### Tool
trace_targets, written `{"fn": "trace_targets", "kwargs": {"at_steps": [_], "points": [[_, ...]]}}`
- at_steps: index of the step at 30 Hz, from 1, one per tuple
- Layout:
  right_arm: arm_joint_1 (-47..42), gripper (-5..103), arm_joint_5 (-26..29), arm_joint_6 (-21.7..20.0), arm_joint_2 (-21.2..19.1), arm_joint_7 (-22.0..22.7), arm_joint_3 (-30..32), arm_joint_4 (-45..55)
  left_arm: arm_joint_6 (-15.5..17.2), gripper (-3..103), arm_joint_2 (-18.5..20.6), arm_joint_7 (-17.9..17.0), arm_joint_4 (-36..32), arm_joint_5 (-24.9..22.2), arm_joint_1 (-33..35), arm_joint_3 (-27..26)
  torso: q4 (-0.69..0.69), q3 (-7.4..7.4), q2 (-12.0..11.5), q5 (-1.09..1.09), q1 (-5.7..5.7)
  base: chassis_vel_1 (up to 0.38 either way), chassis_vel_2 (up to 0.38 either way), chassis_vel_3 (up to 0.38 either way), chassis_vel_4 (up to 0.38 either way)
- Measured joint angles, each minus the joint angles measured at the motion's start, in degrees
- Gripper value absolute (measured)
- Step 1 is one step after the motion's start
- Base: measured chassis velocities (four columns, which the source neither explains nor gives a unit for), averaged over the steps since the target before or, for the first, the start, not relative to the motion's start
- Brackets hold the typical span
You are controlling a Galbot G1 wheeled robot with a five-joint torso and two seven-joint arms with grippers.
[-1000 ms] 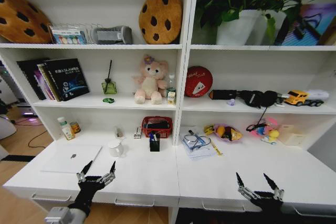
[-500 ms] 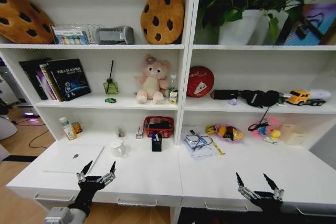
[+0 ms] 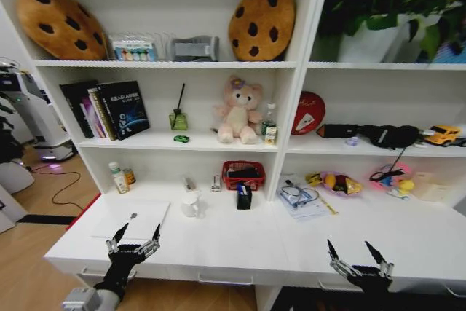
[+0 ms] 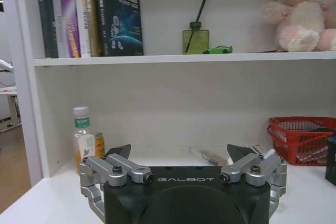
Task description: Organize the objects on the table.
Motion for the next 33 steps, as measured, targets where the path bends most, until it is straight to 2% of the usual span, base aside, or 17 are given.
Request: {"fn": "trace_targets", "kwargs": {"at_steps": [3,6,7,8,9,11,13,16,18,19,20,21,23,24,26,33], "points": [[0.0,100,0.0,0.0,0.0,0.0,0.0,0.0,0.0,100,0.0,0.0,0.0,0.0,0.0,0.0,0.01,0.00,0.0,0.05,0.00,0.366,0.338,-0.350,-0.341],[0.0,100,0.0,0.0,0.0,0.0,0.0,0.0,0.0,100,0.0,0.0,0.0,0.0,0.0,0.0,-0.01,0.00,0.0,-0.02,-0.01,0.368,0.364,-0.368,-0.366],[0.0,100,0.0,0.0,0.0,0.0,0.0,0.0,0.0,100,0.0,0.0,0.0,0.0,0.0,0.0,0.03,0.02,0.0,0.02,0.02,0.383,0.361,-0.406,-0.385],[0.0,100,0.0,0.0,0.0,0.0,0.0,0.0,0.0,100,0.0,0.0,0.0,0.0,0.0,0.0,-0.01,0.00,0.0,0.09,0.00,0.346,0.386,-0.406,-0.387],[0.0,100,0.0,0.0,0.0,0.0,0.0,0.0,0.0,100,0.0,0.0,0.0,0.0,0.0,0.0,0.00,-0.02,0.0,-0.03,-0.02,0.377,0.361,-0.350,-0.387],[0.0,100,0.0,0.0,0.0,0.0,0.0,0.0,0.0,100,0.0,0.0,0.0,0.0,0.0,0.0,0.00,-0.01,0.0,-0.04,-0.01,0.377,0.361,-0.354,-0.348],[0.0,100,0.0,0.0,0.0,0.0,0.0,0.0,0.0,100,0.0,0.0,0.0,0.0,0.0,0.0,0.02,0.00,0.0,0.10,0.00,0.383,0.354,-0.360,-0.359],[0.0,100,0.0,0.0,0.0,0.0,0.0,0.0,0.0,100,0.0,0.0,0.0,0.0,0.0,0.0,-0.01,-0.01,0.0,-0.02,-0.02,0.329,0.327,-0.327,-0.351],[0.0,100,0.0,0.0,0.0,0.0,0.0,0.0,0.0,100,0.0,0.0,0.0,0.0,0.0,0.0,0.04,0.01,0.0,-0.02,0.00,0.299,0.278,-0.340,-0.338],[0.0,100,0.0,0.0,0.0,0.0,0.0,0.0,0.0,100,0.0,0.0,0.0,0.0,0.0,0.0,0.01,0.01,0.0,0.08,0.02,0.294,0.278,-0.267,-0.304],[0.0,100,0.0,0.0,0.0,0.0,0.0,0.0,0.0,100,0.0,0.0,0.0,0.0,0.0,0.0,0.01,0.00,0.0,0.01,0.01,0.192,0.239,-0.267,-0.304],[0.0,100,0.0,0.0,0.0,0.0,0.0,0.0,0.0,100,0.0,0.0,0.0,0.0,0.0,0.0,-0.03,0.00,0.0,-0.07,0.00,0.192,0.037,-0.136,-0.243],[0.0,100,0.0,0.0,0.0,0.0,0.0,0.0,0.0,100,0.0,0.0,0.0,0.0,0.0,0.0,-0.05,-0.01,0.0,0.00,-0.02,0.168,0.037,-0.136,-0.187],[0.0,100,0.0,0.0,0.0,0.0,0.0,0.0,0.0,100,0.0,0.0,0.0,0.0,0.0,0.0,0.04,0.00,0.0,0.03,-0.02,0.134,0.000,-0.067,-0.015],[0.0,100,0.0,0.0,0.0,0.0,0.0,0.0,0.0,100,0.0,-0.1,0.0,0.0,0.0,0.0,0.08,0.01,0.0,0.03,0.00,0.134,0.048,-0.025,-0.015],[0.0,100,0.0,0.0,0.0,0.0,0.0,0.0,0.0,100,0.0,0.0,0.0,0.0,0.0,0.0,0.01,0.02,0.0,0.05,0.01,-0.072,-0.037,0.059,0.029]]}}
